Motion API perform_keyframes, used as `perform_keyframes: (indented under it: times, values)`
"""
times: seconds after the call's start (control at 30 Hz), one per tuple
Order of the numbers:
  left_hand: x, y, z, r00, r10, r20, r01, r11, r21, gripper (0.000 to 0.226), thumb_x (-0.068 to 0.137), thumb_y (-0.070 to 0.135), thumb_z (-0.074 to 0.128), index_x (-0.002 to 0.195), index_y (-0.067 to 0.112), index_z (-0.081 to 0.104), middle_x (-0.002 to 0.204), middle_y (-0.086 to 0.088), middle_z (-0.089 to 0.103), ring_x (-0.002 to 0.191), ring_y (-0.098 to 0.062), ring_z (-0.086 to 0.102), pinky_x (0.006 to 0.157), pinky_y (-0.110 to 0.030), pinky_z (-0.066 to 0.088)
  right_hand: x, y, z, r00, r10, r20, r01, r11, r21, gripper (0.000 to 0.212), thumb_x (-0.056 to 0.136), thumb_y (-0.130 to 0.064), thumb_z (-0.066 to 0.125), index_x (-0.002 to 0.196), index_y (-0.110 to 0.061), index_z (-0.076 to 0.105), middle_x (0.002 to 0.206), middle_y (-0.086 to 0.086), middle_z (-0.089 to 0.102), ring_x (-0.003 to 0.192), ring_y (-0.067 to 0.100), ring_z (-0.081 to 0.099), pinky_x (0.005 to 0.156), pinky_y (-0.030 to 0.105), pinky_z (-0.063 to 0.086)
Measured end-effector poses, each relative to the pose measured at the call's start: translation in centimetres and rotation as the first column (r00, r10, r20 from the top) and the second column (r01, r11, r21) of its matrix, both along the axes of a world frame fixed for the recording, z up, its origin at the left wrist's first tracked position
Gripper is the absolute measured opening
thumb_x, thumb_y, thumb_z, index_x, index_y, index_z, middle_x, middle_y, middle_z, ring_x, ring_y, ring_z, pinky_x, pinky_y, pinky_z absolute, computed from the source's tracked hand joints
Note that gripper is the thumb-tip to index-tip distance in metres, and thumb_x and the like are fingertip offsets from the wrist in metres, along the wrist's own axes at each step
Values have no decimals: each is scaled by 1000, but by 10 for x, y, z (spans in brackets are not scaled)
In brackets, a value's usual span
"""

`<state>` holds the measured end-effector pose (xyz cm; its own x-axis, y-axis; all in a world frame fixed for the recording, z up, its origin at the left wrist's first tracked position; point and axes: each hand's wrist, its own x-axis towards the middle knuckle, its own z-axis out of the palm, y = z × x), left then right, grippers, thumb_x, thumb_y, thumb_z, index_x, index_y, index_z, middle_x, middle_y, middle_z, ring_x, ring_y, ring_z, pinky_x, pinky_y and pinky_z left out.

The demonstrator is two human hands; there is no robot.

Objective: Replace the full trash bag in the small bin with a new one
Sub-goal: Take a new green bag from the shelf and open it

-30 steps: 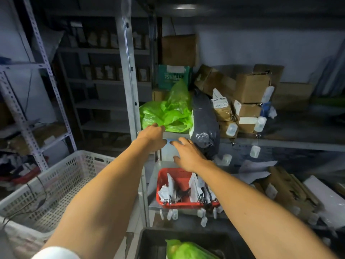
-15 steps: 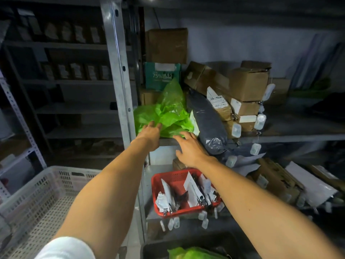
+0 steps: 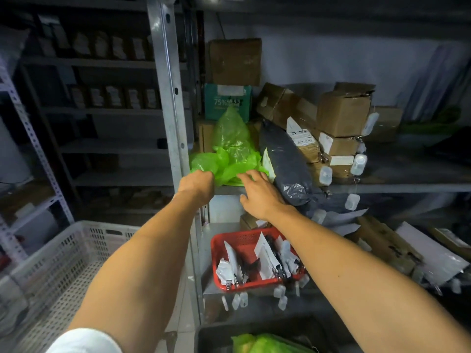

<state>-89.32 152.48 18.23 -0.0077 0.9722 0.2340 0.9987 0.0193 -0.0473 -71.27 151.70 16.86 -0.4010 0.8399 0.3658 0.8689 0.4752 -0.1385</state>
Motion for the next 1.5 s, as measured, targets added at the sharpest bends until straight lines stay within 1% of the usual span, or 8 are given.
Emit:
perform_keyframes:
  times: [0.4, 0.53, 0.7, 0.8, 0.9, 1.13, 1.33, 1.5]
  values:
    - [20, -110, 7, 960, 278, 31, -279, 959, 54, 30, 87, 22, 52, 113, 11, 63, 110, -17, 63, 97, -40, 63, 74, -39, 46, 35, -57, 8, 977, 211, -6, -210, 976, 61, 61, 87, -23, 56, 145, -17, 38, 143, 11, 41, 132, 33, 35, 107, 43, 39]
    - [32, -171, -7, 920, 355, 169, -367, 929, 46, 25, 86, 23, 48, 103, 13, 63, 108, -19, 63, 95, -41, 61, 74, -39, 46, 38, -85, -10, 952, 306, 5, -306, 952, 19, 64, 85, -29, 61, 144, -19, 40, 141, 10, 46, 131, 33, 39, 107, 42, 38]
    - [38, -262, -23, 852, 485, 198, -503, 862, 54, 25, 89, 23, 43, 98, 15, 64, 106, -19, 65, 96, -42, 62, 73, -39, 46, 24, -143, -38, 906, 424, -13, -424, 906, -11, 39, 85, -17, 55, 124, -17, 58, 123, 10, 62, 119, 34, 50, 96, 41, 45]
    - [32, -324, -28, 783, 582, 222, -606, 794, 57, 22, 88, 20, 45, 95, 12, 64, 106, -22, 66, 97, -43, 62, 73, -39, 45, 12, -183, -47, 870, 493, -12, -492, 867, -78, 29, 85, -8, 47, 105, -15, 66, 109, 14, 69, 105, 36, 60, 81, 39, 48]
    - [25, -391, -34, 695, 677, 241, -705, 708, 44, 21, 86, 21, 45, 94, 13, 63, 106, -22, 66, 97, -43, 62, 74, -41, 47, -3, -227, -53, 820, 572, 19, -564, 812, -151, 20, 84, -7, 45, 97, -15, 59, 107, 14, 67, 96, 37, 61, 68, 36, 40]
    - [18, -568, -60, 496, 834, 240, -856, 516, -25, 20, 88, 24, 46, 95, 12, 60, 109, -22, 64, 100, -43, 61, 75, -42, 47, -56, -355, -76, 691, 715, -107, -714, 653, -252, 15, 88, -11, 43, 101, -11, 50, 105, 23, 63, 93, 42, 61, 70, 42, 45]
    - [32, -753, -84, 324, 909, 262, -926, 361, -108, 22, 91, 31, 47, 94, 15, 62, 108, -20, 66, 104, -42, 61, 83, -43, 50, -89, -503, -104, 492, 860, -139, -849, 438, -295, 25, 90, -8, 45, 112, -15, 54, 107, 28, 64, 96, 44, 61, 72, 42, 45]
    - [65, -899, -107, 163, 948, 274, -963, 213, -165, 26, 94, 30, 47, 98, 11, 65, 109, -22, 66, 102, -41, 61, 74, -38, 45, -87, -644, -125, 343, 914, -214, -908, 264, -326, 19, 94, -8, 37, 107, -11, 50, 100, 27, 64, 88, 42, 59, 69, 42, 44]
